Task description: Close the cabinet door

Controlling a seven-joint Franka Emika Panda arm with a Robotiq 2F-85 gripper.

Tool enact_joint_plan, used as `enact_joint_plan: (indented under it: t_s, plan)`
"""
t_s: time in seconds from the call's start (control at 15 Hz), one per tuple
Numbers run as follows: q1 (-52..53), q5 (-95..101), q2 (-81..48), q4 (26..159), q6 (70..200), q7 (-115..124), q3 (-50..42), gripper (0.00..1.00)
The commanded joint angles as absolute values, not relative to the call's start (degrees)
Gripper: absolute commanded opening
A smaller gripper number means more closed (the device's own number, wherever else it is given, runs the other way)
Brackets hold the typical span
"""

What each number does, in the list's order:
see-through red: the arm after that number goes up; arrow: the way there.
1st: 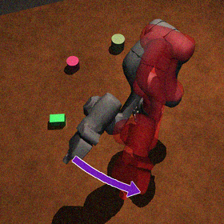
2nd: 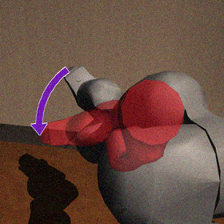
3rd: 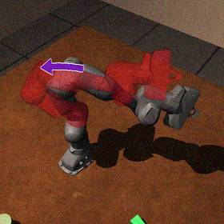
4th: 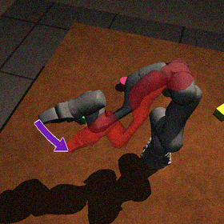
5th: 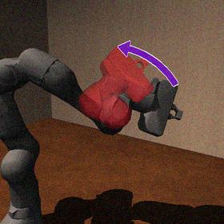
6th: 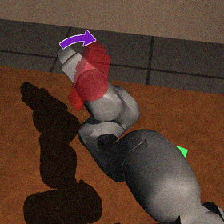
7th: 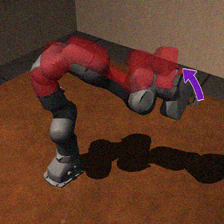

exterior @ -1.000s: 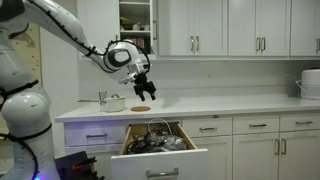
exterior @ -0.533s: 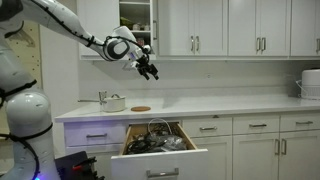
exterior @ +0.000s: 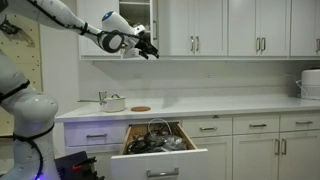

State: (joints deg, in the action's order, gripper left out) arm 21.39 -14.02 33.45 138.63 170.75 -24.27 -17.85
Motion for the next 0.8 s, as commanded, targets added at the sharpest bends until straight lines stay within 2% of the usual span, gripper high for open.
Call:
enact_joint_plan:
  t_s: [0.0,0.4,0.73]
  plan:
    - [23.4,-12.5,34.1,138.7,170.9,-23.7,-19.6,1.00]
    - [23.5,-12.3,33.6,138.6,170.2,-23.8,-19.7,1.00]
    - [31.3,-14.2,31.9,133.4,169.8,-29.6,-25.2,1.00]
